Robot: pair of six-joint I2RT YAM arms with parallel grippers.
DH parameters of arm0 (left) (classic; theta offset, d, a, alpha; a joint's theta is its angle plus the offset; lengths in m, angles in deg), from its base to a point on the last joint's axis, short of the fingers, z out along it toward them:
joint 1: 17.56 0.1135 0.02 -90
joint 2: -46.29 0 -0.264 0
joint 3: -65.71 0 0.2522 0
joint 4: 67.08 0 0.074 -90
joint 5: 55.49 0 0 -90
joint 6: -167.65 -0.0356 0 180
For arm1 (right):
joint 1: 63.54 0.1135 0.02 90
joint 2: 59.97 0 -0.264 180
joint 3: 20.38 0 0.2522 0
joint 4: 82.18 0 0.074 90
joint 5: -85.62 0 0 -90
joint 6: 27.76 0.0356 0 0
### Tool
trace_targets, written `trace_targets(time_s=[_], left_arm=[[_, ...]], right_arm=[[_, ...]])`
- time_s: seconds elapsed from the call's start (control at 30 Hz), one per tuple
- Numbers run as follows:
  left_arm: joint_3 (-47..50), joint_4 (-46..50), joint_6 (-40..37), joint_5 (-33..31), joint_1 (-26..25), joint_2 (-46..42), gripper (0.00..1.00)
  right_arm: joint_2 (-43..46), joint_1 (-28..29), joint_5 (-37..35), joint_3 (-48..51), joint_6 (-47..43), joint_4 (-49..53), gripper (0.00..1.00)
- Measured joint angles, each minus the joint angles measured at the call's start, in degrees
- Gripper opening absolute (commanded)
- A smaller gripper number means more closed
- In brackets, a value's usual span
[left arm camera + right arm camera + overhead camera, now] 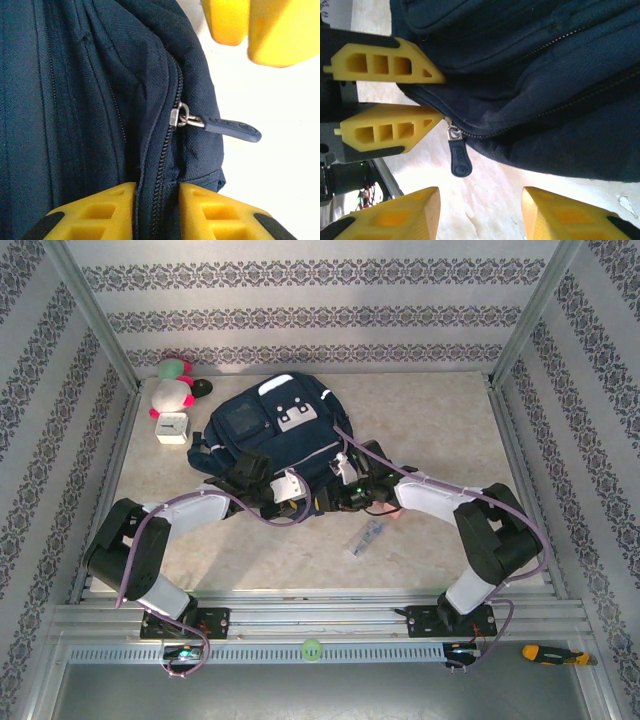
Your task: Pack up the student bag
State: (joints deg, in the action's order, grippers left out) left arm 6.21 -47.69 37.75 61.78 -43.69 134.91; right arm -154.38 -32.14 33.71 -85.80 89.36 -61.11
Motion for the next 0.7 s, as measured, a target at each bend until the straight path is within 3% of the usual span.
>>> trace_targets(time_s=[0.17,0.37,0.53,0.7], left_arm=[[-2.0,3.3,1.2,0.3,0.0,0.0,0.16],[-6.2,8.0,8.6,2.9,0.0,0.4,0.04],[-7.0,8.4,16.8,4.9,0.0,1.0,0.00],[-4.4,2.6,27.3,9.0,0.0,2.1,0.00]], right_arm=[[-0.9,1.2,-0.1,-0.1,1.9,-1.9,0.46],[0.5,2.1,-1.7,1.1,4.1,-5.0,0.47],[3.6,2.1,-4.2,2.6,4.5,-5.3,0.47],[5.1,2.6,-7.9,2.6,3.7,-3.7,0.47]])
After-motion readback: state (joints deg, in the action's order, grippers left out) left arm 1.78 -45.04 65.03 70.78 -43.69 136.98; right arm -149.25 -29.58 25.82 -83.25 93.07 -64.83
